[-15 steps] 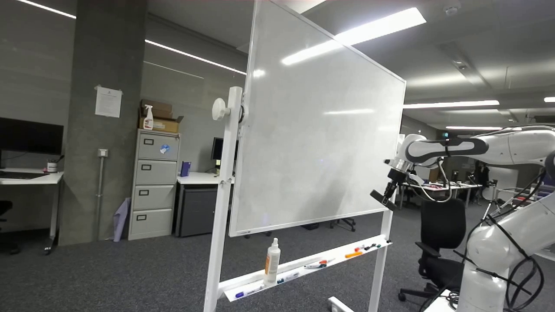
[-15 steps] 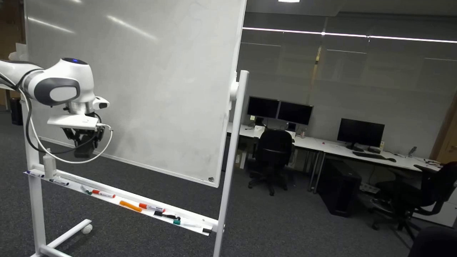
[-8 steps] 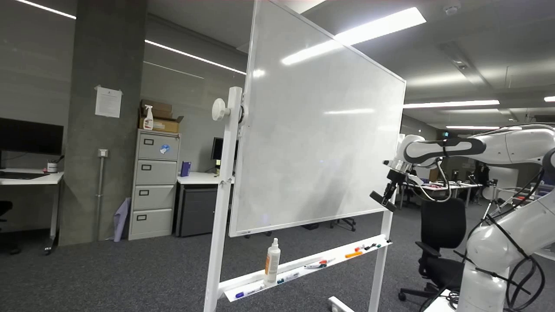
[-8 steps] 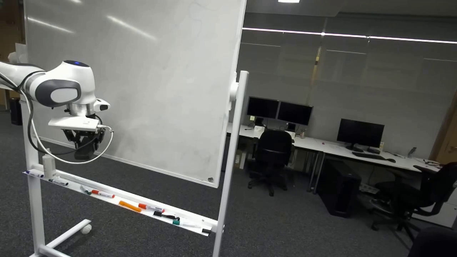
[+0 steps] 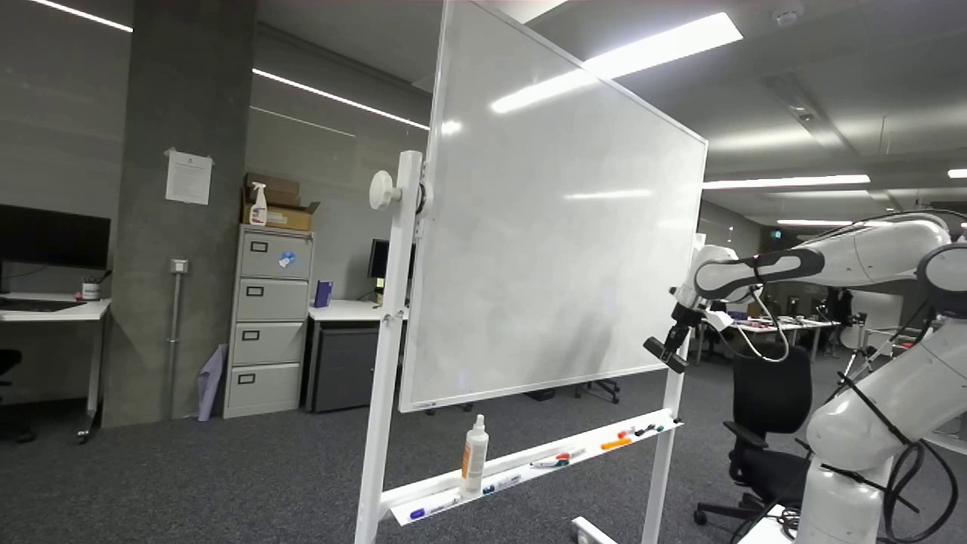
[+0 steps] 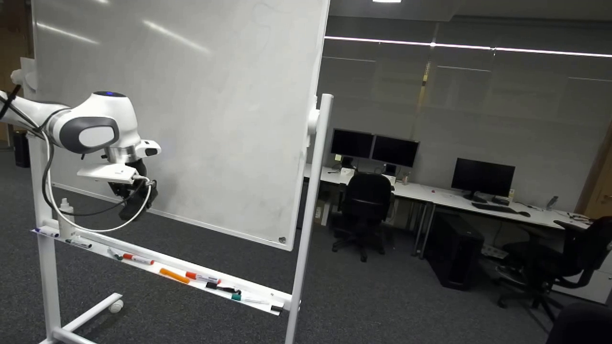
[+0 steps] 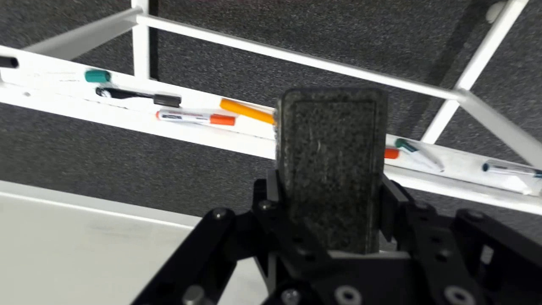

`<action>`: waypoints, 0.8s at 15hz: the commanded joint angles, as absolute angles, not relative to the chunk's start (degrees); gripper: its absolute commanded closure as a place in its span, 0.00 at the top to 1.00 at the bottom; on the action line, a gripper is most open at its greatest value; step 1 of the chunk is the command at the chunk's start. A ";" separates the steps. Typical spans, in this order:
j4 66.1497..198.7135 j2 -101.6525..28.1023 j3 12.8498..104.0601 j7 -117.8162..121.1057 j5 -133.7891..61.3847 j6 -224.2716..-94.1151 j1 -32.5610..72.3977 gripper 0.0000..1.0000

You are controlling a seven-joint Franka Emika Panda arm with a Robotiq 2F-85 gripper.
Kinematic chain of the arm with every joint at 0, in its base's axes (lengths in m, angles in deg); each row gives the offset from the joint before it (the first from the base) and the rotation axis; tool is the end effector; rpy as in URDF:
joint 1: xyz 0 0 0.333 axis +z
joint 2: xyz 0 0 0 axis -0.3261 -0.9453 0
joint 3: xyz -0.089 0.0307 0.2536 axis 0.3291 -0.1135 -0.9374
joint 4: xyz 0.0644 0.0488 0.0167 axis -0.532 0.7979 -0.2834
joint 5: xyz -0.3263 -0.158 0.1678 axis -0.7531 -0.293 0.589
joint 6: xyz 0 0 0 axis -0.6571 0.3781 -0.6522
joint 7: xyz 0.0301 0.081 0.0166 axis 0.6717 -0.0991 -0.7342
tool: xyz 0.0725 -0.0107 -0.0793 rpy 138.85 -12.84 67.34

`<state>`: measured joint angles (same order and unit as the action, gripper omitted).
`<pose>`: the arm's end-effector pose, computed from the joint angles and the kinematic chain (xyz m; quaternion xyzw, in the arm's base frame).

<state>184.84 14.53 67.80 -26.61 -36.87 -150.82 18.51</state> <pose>0.4124 -0.1034 0.4601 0.9838 0.1108 0.1405 0.0048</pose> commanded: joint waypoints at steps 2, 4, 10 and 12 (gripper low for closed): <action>184.83 7.44 68.16 -19.21 -41.43 -158.17 10.27 0.31; 183.97 4.71 68.65 -15.77 -42.09 -158.72 7.15 0.31; 180.12 -2.82 70.46 -4.89 -40.88 -157.82 0.87 0.31; 179.07 -5.29 70.52 0.15 -40.43 -158.18 -0.29 0.31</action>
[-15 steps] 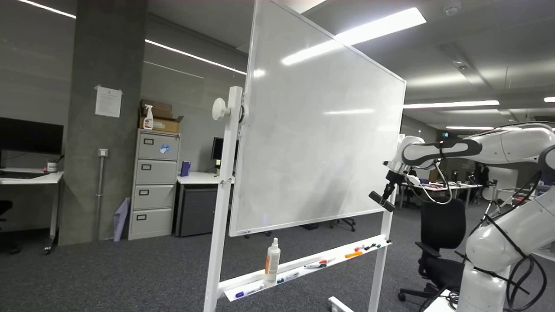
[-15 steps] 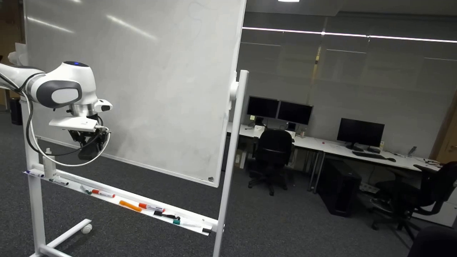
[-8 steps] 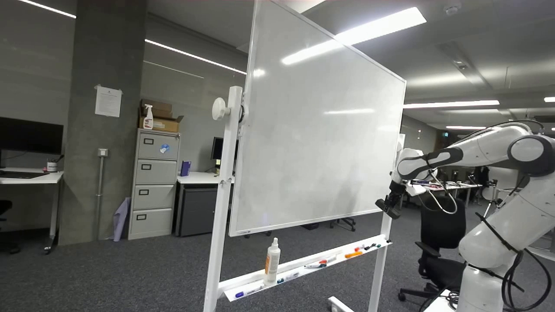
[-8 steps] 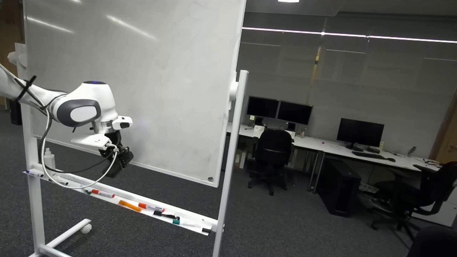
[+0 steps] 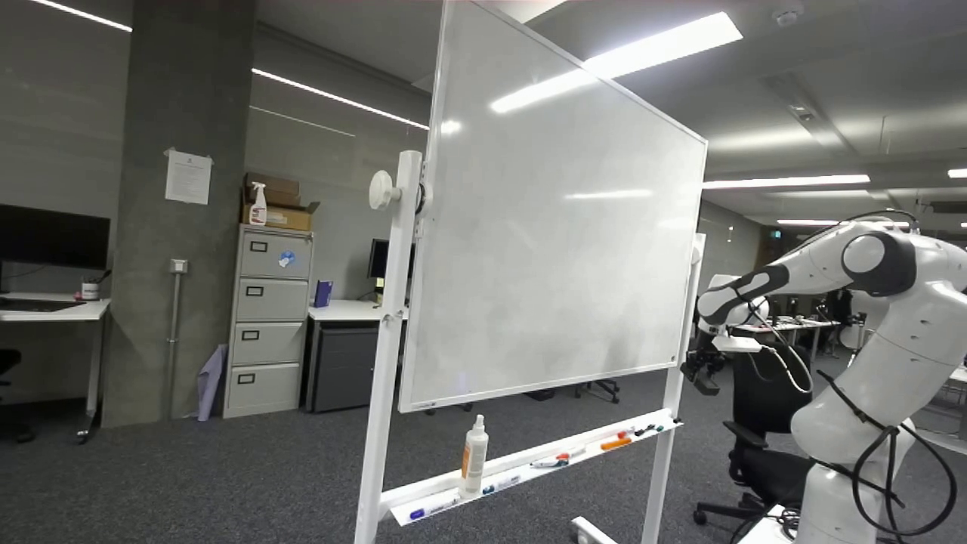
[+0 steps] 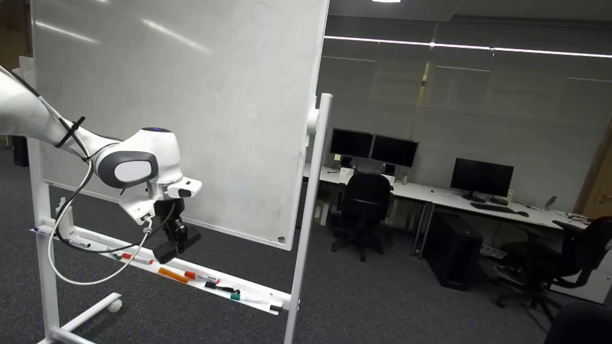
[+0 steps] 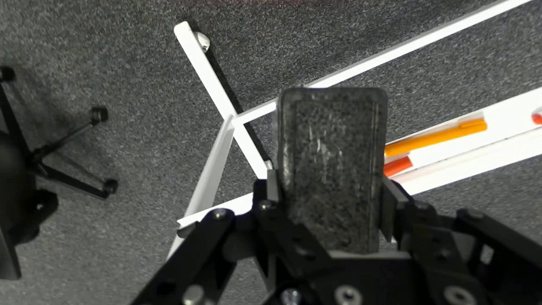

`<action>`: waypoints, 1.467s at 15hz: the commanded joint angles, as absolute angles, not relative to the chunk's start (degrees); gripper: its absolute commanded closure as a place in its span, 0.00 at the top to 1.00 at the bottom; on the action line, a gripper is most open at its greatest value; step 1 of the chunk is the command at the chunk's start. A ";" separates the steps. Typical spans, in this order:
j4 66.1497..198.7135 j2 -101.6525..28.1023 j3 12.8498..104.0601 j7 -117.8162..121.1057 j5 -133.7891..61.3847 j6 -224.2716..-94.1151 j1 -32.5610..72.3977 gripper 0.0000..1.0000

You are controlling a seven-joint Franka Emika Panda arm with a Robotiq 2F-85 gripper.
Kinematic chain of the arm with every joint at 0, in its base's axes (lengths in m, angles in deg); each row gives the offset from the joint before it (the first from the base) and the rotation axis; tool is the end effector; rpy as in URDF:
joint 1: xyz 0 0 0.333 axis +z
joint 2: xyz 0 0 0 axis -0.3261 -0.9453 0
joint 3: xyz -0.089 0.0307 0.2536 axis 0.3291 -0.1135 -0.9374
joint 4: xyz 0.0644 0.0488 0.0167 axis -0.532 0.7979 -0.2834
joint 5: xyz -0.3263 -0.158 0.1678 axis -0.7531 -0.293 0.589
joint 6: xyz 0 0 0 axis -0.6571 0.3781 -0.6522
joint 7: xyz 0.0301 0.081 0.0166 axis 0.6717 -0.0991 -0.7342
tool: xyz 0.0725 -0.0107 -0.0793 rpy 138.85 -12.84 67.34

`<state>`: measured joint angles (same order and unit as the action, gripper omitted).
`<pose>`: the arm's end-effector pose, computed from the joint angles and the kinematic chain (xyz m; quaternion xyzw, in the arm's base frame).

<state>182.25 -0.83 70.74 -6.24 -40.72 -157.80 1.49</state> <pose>0.3889 -0.2594 0.3769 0.9718 -0.2194 0.0806 0.0309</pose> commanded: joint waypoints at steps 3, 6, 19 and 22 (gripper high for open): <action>176.75 -9.86 70.09 8.91 -40.19 -157.07 -1.10 0.31; 174.88 -14.08 69.66 18.01 -38.47 -155.90 -0.38 0.31; 176.37 -19.31 66.28 38.26 -19.98 -157.56 5.87 0.56; 176.36 -19.33 66.40 38.32 -19.76 -157.56 5.79 0.56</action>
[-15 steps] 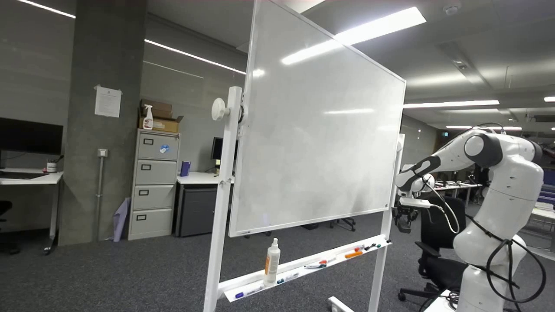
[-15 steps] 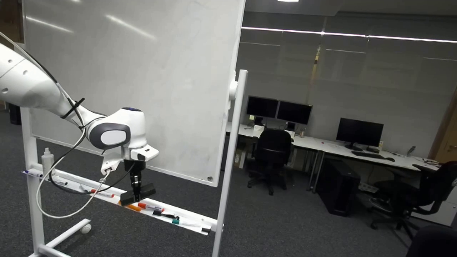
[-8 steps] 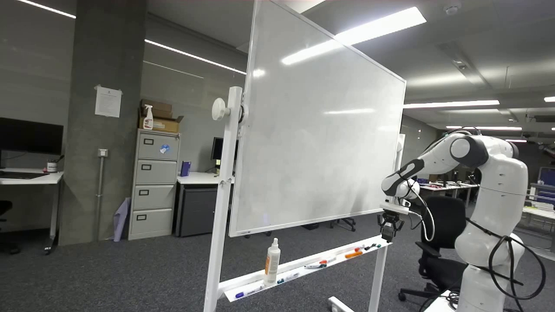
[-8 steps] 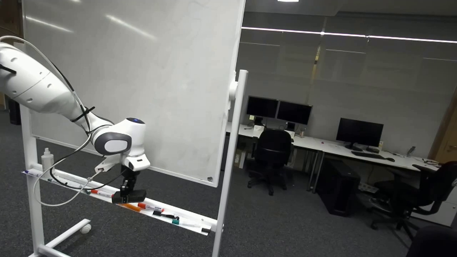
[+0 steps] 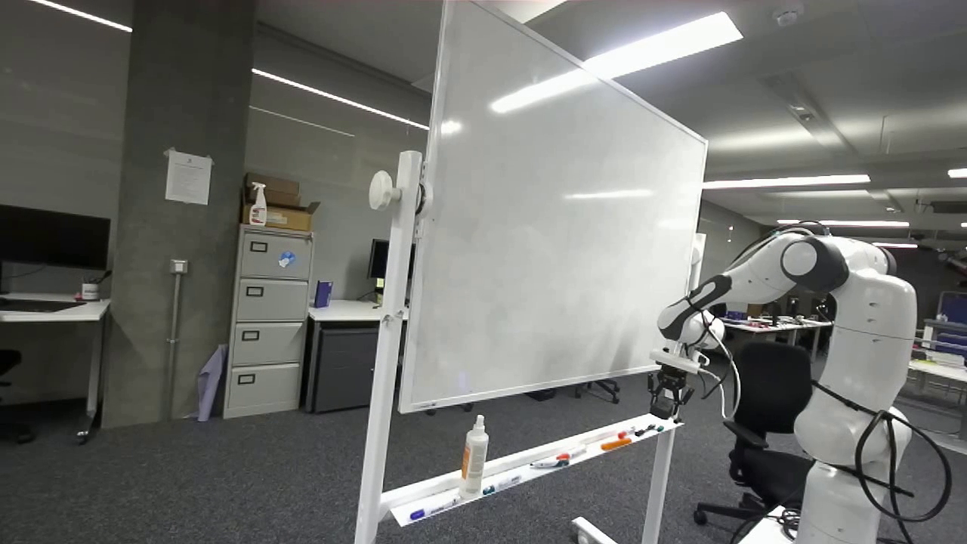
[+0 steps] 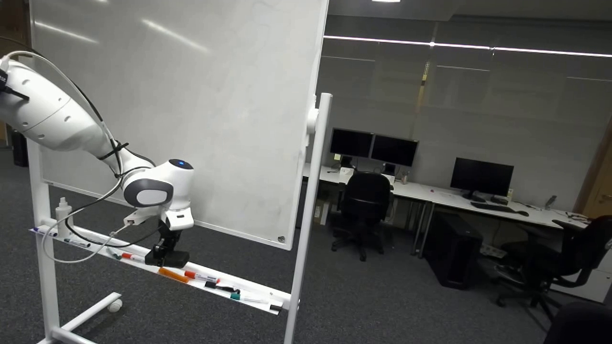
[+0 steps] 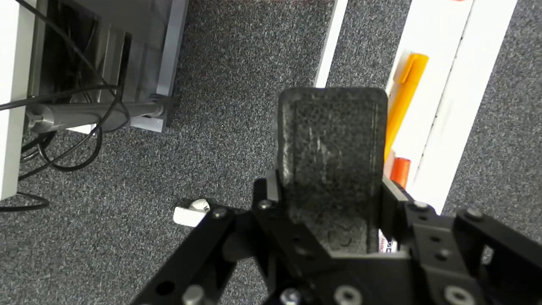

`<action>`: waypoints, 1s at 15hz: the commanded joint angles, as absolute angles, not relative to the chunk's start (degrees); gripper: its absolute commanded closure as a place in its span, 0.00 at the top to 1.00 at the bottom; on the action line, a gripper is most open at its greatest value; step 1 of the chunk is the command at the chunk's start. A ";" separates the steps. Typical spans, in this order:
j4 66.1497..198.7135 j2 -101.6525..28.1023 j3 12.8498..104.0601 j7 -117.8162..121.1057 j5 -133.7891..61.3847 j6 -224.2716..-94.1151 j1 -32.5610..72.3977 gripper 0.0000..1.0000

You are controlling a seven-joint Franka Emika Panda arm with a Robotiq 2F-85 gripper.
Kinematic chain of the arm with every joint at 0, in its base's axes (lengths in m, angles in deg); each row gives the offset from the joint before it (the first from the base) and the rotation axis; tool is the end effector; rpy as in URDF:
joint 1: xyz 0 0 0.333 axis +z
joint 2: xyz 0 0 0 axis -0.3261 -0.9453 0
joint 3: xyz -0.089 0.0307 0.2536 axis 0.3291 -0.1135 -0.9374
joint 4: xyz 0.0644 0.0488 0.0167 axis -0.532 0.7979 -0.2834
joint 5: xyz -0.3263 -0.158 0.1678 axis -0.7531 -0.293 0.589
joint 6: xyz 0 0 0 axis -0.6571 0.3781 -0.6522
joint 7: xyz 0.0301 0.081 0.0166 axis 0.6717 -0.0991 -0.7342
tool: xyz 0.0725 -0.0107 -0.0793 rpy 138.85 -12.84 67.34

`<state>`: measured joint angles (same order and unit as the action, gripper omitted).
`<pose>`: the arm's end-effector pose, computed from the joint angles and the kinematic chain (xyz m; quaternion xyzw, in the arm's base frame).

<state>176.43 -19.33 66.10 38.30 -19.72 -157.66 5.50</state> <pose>0.4495 -0.2058 0.2729 -0.7856 0.6124 0.0329 0.0825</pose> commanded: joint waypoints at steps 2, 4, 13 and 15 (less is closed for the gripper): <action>177.36 -19.74 66.12 39.14 -17.63 -161.91 6.13 0.31; 178.87 -20.57 65.82 37.67 -12.48 -169.84 6.62 0.31; 177.85 -26.02 64.06 19.33 13.46 -183.21 6.85 0.31; 177.14 -26.68 64.29 14.12 17.94 -182.77 6.28 0.31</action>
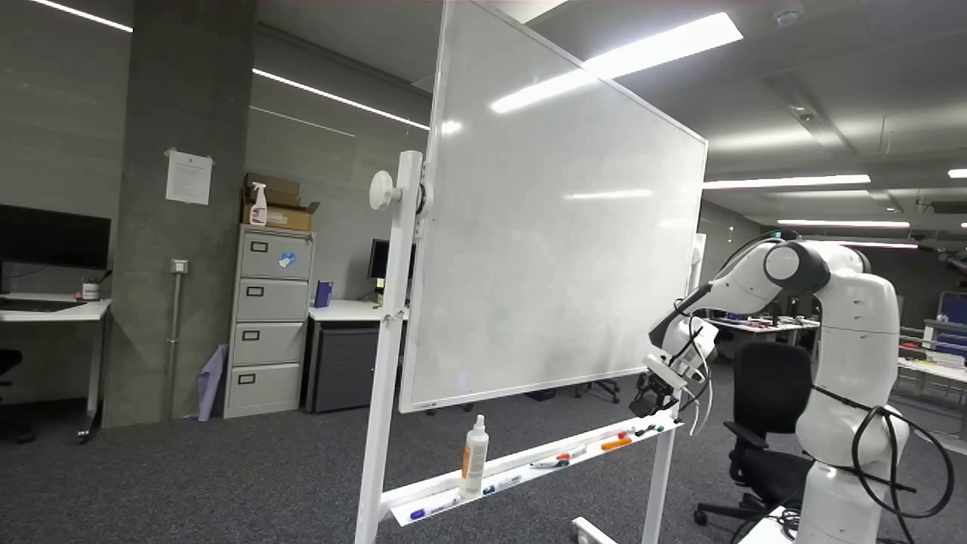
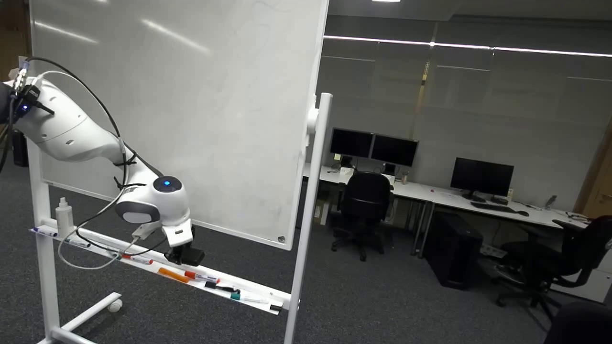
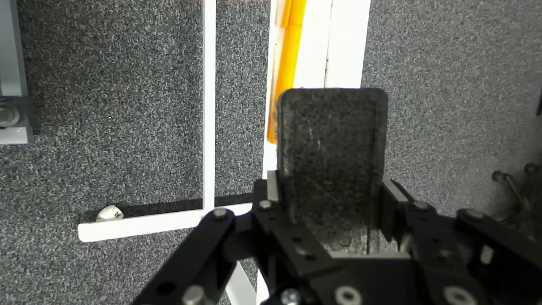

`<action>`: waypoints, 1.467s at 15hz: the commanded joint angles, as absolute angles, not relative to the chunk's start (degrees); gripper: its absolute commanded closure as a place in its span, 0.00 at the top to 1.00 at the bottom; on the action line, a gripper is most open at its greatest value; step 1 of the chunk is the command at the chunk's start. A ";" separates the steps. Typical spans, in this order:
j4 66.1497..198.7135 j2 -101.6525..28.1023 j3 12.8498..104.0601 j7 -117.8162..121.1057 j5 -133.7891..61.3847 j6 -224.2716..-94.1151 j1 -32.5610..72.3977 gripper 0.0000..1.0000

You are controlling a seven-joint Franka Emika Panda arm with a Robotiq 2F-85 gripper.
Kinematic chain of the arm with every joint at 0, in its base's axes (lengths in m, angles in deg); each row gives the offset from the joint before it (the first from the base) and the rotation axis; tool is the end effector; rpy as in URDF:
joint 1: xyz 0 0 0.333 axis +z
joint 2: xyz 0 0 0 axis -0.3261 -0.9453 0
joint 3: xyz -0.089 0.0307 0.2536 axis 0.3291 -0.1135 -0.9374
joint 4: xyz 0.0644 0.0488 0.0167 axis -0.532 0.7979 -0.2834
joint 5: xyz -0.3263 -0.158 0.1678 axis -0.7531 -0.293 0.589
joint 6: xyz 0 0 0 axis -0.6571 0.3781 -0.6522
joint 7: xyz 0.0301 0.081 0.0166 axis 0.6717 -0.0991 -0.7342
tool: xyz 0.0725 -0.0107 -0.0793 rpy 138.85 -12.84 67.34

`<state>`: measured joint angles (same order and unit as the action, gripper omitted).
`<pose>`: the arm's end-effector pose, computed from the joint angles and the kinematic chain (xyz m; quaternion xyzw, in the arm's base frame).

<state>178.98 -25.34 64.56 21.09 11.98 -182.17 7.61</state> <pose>0.4576 -0.2121 0.2374 -0.7170 0.6638 -0.1080 0.1835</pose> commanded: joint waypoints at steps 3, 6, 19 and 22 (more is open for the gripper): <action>176.37 -28.34 64.14 5.86 24.01 -183.60 5.58 0.31; 175.84 -30.27 63.94 -0.30 29.18 -184.48 5.28 0.31; 169.52 -39.20 61.69 -15.40 51.52 -190.57 6.18 0.31; 168.34 -40.51 61.27 -18.69 54.52 -190.95 6.19 0.31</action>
